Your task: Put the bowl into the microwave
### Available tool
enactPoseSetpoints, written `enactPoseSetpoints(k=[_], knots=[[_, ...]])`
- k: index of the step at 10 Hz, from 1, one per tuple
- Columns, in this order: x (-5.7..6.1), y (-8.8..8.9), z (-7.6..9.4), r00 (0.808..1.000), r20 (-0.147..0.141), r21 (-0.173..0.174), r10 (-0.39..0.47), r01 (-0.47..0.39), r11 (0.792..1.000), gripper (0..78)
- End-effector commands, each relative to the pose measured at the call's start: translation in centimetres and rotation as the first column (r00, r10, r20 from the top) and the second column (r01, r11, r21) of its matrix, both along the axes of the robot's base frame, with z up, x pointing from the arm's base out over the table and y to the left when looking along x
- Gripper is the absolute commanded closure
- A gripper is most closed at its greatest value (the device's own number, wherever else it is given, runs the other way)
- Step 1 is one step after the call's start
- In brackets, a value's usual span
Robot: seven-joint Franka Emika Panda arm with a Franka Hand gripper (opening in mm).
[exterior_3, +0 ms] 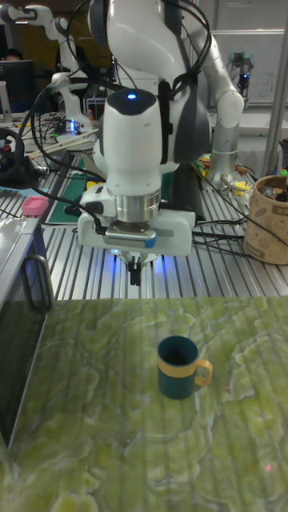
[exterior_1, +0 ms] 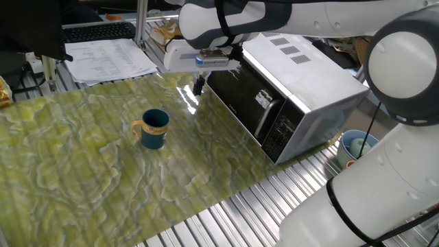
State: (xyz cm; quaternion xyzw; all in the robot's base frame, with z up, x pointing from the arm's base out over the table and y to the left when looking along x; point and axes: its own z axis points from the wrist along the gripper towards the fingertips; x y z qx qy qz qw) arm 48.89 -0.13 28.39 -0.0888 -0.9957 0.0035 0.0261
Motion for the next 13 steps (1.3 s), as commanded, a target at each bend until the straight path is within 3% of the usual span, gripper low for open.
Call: enactPoseSetpoints(k=[1, 4, 5, 6, 8, 13], knots=[[-0.7, -2.7, -0.5, 0.998, 0.002, 0.020, -0.059, 0.058, 0.998, 77.6], [-1.6, -2.6, 0.2, 0.981, -0.027, -0.004, -0.190, 0.190, 0.982, 77.6], [-2.8, -2.5, 0.2, 0.955, -0.024, -0.015, -0.295, 0.295, 0.955, 77.6], [-3.3, -2.5, 0.2, 0.942, -0.021, -0.017, -0.335, 0.334, 0.942, 77.6], [-4.6, -2.1, 0.0, 0.855, -0.015, -0.032, -0.519, 0.518, 0.855, 77.6], [-4.7, -2.1, -0.1, 0.717, -0.004, -0.055, -0.697, 0.695, 0.716, 77.6]])
